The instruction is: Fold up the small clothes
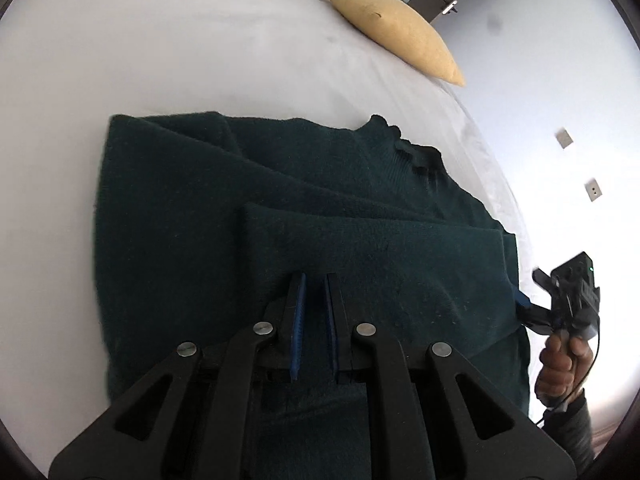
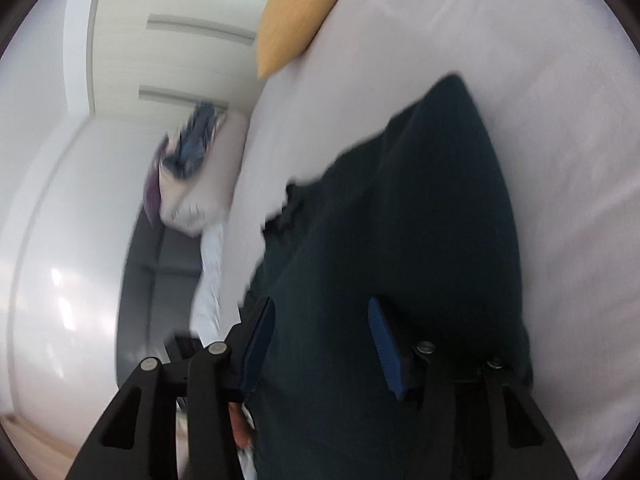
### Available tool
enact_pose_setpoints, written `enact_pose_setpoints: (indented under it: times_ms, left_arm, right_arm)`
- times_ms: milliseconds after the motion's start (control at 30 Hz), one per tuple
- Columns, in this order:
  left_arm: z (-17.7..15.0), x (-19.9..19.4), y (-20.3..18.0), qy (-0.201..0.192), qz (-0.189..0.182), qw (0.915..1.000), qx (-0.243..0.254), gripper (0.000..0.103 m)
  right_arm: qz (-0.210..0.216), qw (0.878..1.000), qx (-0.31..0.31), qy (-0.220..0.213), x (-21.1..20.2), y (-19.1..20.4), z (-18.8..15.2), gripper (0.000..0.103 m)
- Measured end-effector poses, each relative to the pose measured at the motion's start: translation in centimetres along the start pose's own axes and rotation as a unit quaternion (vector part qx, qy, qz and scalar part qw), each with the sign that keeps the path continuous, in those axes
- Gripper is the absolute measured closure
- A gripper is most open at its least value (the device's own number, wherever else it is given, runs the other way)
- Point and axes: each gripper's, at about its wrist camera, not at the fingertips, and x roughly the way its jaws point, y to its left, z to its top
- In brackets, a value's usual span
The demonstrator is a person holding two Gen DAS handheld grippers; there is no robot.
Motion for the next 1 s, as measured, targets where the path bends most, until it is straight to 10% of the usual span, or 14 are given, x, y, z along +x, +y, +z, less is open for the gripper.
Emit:
enact_pose_setpoints:
  times_ms: [167, 433, 767, 1000]
  left_arm:
    - [1.3, -3.6, 0.8, -0.071, 0.017, 0.9973, -0.008, 0.094]
    - [1.3, -2.2, 4.8, -0.044, 0.007, 0.9979, -0.048, 0.094]
    - [2.1, -4.5, 9.7, -0.092, -0.096, 0.9812, -0.139, 0.094]
    - [0.7, -1.2, 6.9, -0.045, -0.023, 0.9965, -0.066, 0.094]
  right_arm:
    - [0.047, 0.997, 0.010, -0.060, -3.4, 0.7, 2.5, 0.030]
    - [0.027, 0.999, 0.033, -0.021, -0.1, -2.6, 2.9, 0.036]
    - [0.087, 0.996, 0.025, -0.018, -3.0, -0.4, 0.0, 0.028]
    - [0.057, 0.997, 0.043, -0.017, -1.3, -3.0, -0.9, 0.037]
